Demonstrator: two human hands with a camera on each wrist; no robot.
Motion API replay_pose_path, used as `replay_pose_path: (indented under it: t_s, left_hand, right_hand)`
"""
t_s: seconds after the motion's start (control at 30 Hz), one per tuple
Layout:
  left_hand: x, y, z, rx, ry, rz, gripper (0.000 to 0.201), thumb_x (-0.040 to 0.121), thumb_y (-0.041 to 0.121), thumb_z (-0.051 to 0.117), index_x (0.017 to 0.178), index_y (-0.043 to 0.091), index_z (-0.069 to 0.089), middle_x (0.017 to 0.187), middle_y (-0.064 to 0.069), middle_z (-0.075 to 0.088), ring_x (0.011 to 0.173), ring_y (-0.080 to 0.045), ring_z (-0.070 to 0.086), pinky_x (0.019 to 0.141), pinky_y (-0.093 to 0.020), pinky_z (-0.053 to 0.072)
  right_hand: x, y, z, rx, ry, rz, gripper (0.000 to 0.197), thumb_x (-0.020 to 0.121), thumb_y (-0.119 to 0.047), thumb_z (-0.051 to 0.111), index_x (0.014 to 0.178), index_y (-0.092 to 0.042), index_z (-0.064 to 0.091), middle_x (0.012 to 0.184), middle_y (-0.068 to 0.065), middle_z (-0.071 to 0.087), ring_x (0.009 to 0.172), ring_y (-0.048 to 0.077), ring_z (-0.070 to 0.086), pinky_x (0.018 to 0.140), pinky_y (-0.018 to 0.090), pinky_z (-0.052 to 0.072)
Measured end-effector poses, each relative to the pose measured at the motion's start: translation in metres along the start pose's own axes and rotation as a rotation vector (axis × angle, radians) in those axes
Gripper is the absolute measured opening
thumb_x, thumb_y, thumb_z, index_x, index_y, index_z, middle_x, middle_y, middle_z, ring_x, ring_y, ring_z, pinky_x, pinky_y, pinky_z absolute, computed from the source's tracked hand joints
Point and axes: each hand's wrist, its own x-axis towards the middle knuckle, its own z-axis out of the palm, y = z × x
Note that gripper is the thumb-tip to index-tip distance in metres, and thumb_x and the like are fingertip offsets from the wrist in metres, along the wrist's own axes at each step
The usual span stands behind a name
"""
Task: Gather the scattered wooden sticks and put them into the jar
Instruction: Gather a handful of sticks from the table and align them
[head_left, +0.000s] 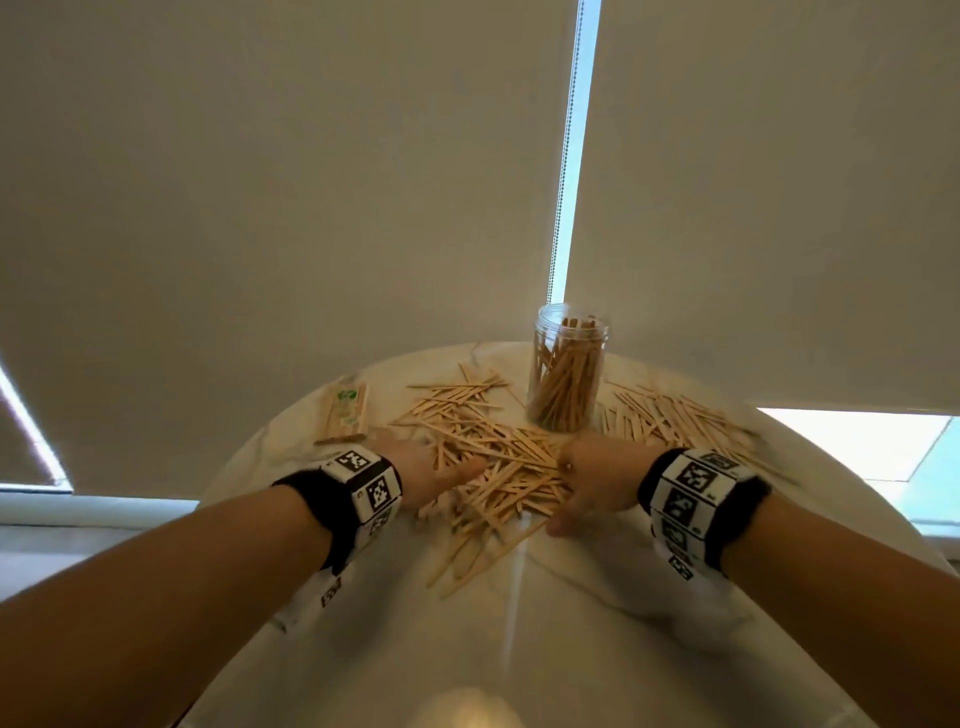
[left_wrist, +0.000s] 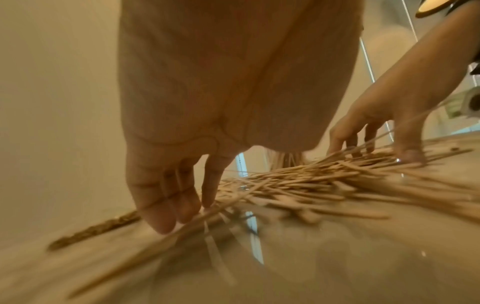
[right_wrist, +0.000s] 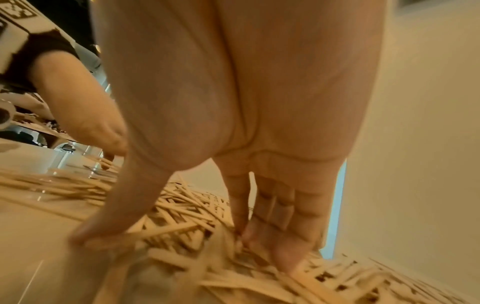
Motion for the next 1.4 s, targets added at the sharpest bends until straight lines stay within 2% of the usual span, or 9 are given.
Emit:
replay_pose_path:
  t_s: [0.13,0.33,0.57,0.67,0.87,1.03,1.1,1.27,1.4]
  left_hand:
    - [-0.007,0.029,0.008,0.052,-0.007,0.025,0.118,0.066,0.097,0.037,0.14,0.006,0.048,0.139,-0.023,0.048,0.125,-0.038,0.048,0.106,-0.044,0.04]
    - [-0.015,0.047,-0.003,-0.054,-0.06,0.103,0.044,0.091,0.047,0.067,0.105,0.005,0.065,0.078,-0.004,0.054,0.08,-0.02,0.053,0.068,-0.029,0.041]
    - [-0.012,0.052,0.002,-0.09,-0.058,0.067,0.033,0.101,0.029,0.054,0.125,0.007,0.061,0.124,-0.009,0.064,0.11,-0.025,0.061,0.084,-0.029,0.047]
    - [-0.021,0.049,-0.005,-0.189,-0.072,0.035,0.026,0.104,0.023,0.045,0.108,0.004,0.064,0.115,-0.015,0.062,0.099,-0.026,0.058,0.083,-0.03,0.047]
    - [-0.032,0.024,-0.011,-0.399,-0.057,0.032,0.034,0.106,0.014,0.039,0.133,-0.001,0.052,0.128,-0.015,0.06,0.116,-0.03,0.058,0.079,-0.029,0.043]
    - [-0.024,0.005,-0.002,-0.875,-0.153,-0.066,0.029,0.102,0.038,0.045,0.095,0.01,0.05,0.067,-0.005,0.043,0.053,-0.019,0.04,0.047,-0.024,0.033]
    - [-0.025,0.004,-0.002,-0.962,-0.177,-0.052,0.042,0.1,0.052,0.046,0.091,0.012,0.05,0.063,-0.001,0.036,0.05,-0.014,0.031,0.045,-0.022,0.03]
    - [-0.031,0.015,0.002,-1.21,-0.159,-0.017,0.023,0.107,0.023,0.042,0.086,0.013,0.048,0.064,-0.004,0.047,0.048,-0.013,0.036,0.044,-0.023,0.034]
    - [-0.034,0.029,0.004,-1.28,-0.155,-0.018,0.017,0.102,0.016,0.043,0.086,0.013,0.048,0.065,-0.003,0.045,0.048,-0.013,0.035,0.043,-0.022,0.03]
  right_hand:
    - [-0.007,-0.004,0.008,0.117,0.1,0.005,0.06,0.075,-0.054,0.079,0.116,-0.012,0.066,0.107,0.006,0.069,0.098,0.024,0.064,0.092,0.041,0.055]
    - [-0.014,-0.02,0.012,0.118,0.111,0.043,0.035,0.088,-0.032,0.071,0.112,-0.007,0.067,0.099,0.007,0.066,0.091,0.023,0.062,0.079,0.032,0.055]
    - [-0.013,-0.033,0.016,0.058,0.128,0.064,0.024,0.097,-0.027,0.056,0.108,-0.009,0.067,0.095,0.005,0.065,0.08,0.023,0.058,0.068,0.03,0.048]
    - [-0.022,-0.025,0.016,0.061,0.122,0.064,0.024,0.1,-0.018,0.049,0.112,-0.005,0.066,0.097,0.005,0.062,0.084,0.022,0.055,0.075,0.031,0.049]
    - [-0.043,-0.009,0.007,0.146,0.148,0.067,0.027,0.104,-0.015,0.043,0.124,-0.005,0.059,0.116,0.013,0.062,0.112,0.03,0.062,0.084,0.033,0.048]
    - [-0.038,0.002,0.0,0.42,0.222,0.141,0.028,0.102,-0.017,0.046,0.115,-0.002,0.065,0.115,0.015,0.068,0.099,0.027,0.064,0.081,0.033,0.05]
    - [-0.04,-0.001,-0.002,0.497,0.227,0.131,0.027,0.102,-0.019,0.048,0.111,-0.003,0.067,0.11,0.014,0.07,0.091,0.024,0.062,0.077,0.033,0.051]
    - [-0.051,-0.014,-0.002,0.706,0.233,0.077,0.021,0.103,-0.025,0.052,0.103,-0.01,0.067,0.089,-0.003,0.073,0.078,0.008,0.067,0.065,0.025,0.052]
    - [-0.053,-0.026,0.003,0.759,0.218,-0.008,0.022,0.101,-0.029,0.053,0.099,-0.015,0.069,0.087,-0.004,0.075,0.086,0.017,0.072,0.088,0.039,0.058]
